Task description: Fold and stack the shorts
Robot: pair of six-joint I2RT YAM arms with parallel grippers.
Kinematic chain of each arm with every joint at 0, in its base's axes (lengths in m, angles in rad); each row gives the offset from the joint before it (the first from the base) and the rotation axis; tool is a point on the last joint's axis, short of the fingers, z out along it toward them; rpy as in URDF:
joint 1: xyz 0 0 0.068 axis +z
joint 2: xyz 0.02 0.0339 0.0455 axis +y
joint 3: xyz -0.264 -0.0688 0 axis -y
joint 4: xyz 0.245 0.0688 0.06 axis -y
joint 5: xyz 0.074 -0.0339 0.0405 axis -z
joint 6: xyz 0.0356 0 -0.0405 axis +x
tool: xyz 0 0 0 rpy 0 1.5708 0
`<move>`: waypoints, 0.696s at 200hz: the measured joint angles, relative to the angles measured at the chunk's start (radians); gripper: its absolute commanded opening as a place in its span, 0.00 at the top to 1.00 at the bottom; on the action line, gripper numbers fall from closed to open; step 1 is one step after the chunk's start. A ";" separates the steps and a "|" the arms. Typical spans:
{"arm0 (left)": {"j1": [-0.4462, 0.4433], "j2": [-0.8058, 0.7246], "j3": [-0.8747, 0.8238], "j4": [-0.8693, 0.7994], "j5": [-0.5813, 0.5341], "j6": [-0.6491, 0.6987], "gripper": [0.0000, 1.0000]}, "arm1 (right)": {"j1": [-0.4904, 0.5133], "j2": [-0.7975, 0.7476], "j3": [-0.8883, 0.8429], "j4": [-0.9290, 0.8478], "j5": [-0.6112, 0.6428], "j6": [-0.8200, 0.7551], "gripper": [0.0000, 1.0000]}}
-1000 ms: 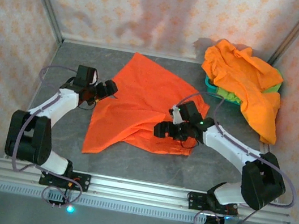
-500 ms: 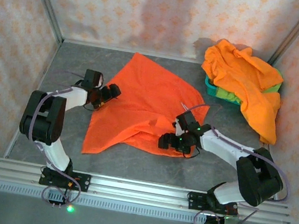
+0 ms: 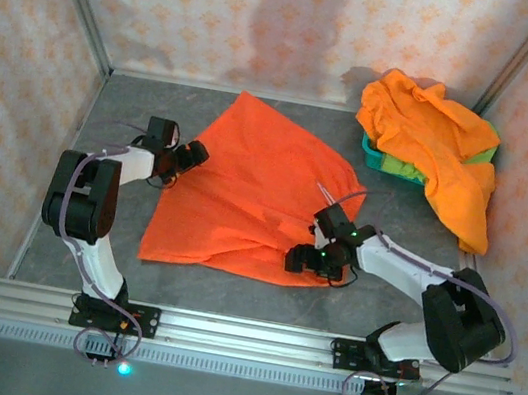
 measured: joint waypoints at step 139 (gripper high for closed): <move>-0.041 -0.213 0.102 -0.063 0.049 0.050 0.02 | -0.068 -0.230 0.246 -0.045 0.100 0.051 0.00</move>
